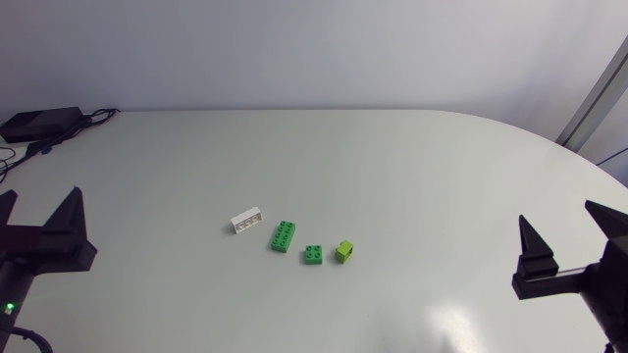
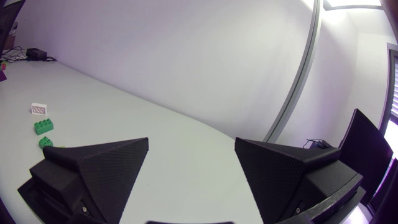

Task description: Disassemble duplo

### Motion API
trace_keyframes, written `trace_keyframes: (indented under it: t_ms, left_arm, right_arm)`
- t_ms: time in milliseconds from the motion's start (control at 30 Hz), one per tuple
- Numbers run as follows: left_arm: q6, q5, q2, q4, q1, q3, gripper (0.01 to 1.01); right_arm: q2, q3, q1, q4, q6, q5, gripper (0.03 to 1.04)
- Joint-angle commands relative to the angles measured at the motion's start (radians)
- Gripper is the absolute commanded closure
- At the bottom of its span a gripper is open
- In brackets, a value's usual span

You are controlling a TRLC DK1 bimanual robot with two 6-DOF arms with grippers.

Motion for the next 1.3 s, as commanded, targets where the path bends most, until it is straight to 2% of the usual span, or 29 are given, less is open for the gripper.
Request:
trace_keyframes:
  t_ms: [0, 200, 267, 500, 567, 667, 833, 933, 1267]
  left_arm:
    - [-0.091, 0.039, -0.022, 0.002, 0.015, -0.034, 0.046]
    - [-0.113, 0.109, -0.022, 0.037, 0.029, -0.063, 0.046]
    - [-0.113, 0.121, -0.022, 0.053, 0.036, -0.073, 0.046]
    - [-0.113, 0.164, -0.022, 0.062, 0.049, -0.094, 0.046]
    - [-0.113, 0.17, -0.022, 0.079, 0.052, -0.105, 0.046]
    - [-0.113, 0.178, -0.022, 0.102, 0.055, -0.123, 0.046]
    - [-0.114, 0.184, -0.021, 0.156, 0.055, -0.154, 0.046]
    - [-0.111, 0.185, -0.021, 0.185, 0.055, -0.172, 0.046]
    - [-0.103, 0.185, -0.019, 0.156, 0.082, -0.174, 0.046]
  right_arm:
    - [-0.011, -0.048, 0.013, 0.052, 0.046, 0.004, 0.07]
    - [-0.011, -0.109, 0.021, 0.192, 0.066, 0.027, 0.07]
    - [-0.012, -0.154, 0.023, 0.227, 0.134, 0.029, 0.07]
    - [-0.012, -0.237, 0.026, 0.336, 0.129, 0.023, 0.07]
    - [-0.009, -0.244, 0.018, 0.302, 0.146, -0.005, 0.07]
    - [-0.006, -0.244, -0.002, 0.29, 0.226, -0.075, 0.07]
    - [-0.008, -0.244, -0.152, 0.281, 0.327, -0.172, 0.07]
    - [-0.009, -0.243, -0.152, 0.255, 0.325, -0.272, 0.07]
    - [-0.009, -0.241, -0.163, 0.253, 0.327, -0.29, 0.07]
